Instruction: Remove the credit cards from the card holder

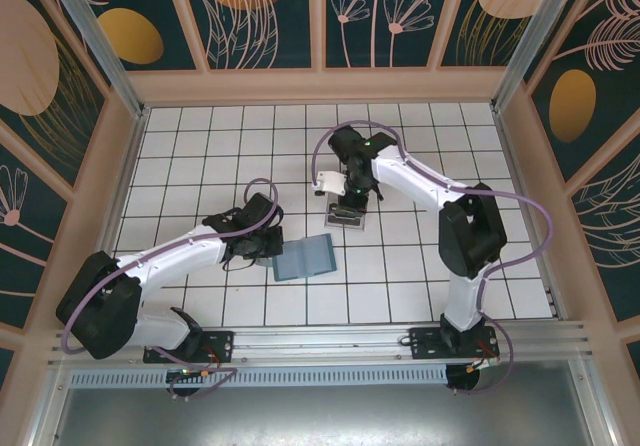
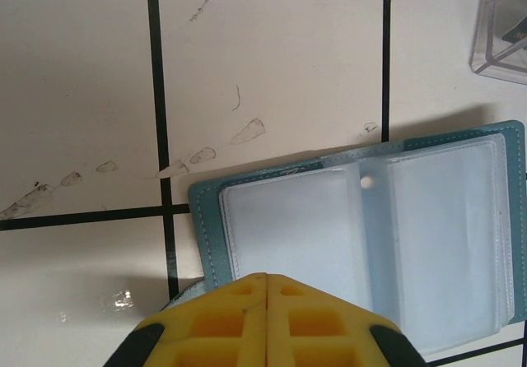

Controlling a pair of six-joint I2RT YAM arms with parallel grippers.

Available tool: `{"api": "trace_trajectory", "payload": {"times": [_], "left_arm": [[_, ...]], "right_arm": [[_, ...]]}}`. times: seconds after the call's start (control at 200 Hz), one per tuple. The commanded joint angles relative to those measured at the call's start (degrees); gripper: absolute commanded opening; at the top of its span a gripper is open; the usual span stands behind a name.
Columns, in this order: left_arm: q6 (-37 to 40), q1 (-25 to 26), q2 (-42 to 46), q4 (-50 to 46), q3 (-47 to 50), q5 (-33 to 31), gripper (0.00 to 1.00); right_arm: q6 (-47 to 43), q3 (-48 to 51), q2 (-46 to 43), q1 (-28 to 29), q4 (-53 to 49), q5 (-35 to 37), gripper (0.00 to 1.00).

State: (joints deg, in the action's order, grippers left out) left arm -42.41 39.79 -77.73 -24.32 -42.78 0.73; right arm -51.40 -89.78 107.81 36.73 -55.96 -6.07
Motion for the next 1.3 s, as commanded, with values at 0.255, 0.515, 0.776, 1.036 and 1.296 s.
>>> {"api": "trace_trajectory", "payload": {"times": [0.255,0.515,0.776,1.036,1.296], "left_arm": [[1.0,-0.2,0.4,-1.9,-1.6,-1.4,0.08],[1.1,-0.2,0.4,-2.0,-1.7,-1.5,0.08],[0.9,-0.2,1.0,-2.2,-1.3,-1.8,0.08],[1.1,-0.2,1.5,-2.1,-1.4,-3.9,0.11],[2.6,-2.9,2.0,-0.1,-2.7,-8.9,0.46]], "right_arm": [[-1.2,0.0,3.7,-0.8,-0.5,-1.4,0.04],[-1.3,-0.3,3.3,-0.8,1.0,-1.2,0.12],[-0.6,0.4,3.2,-0.8,3.3,1.2,0.14],[3.1,2.5,-1.6,-1.5,11.5,1.8,0.23],[11.7,10.8,-10.0,-3.7,23.9,2.6,0.35]]}}
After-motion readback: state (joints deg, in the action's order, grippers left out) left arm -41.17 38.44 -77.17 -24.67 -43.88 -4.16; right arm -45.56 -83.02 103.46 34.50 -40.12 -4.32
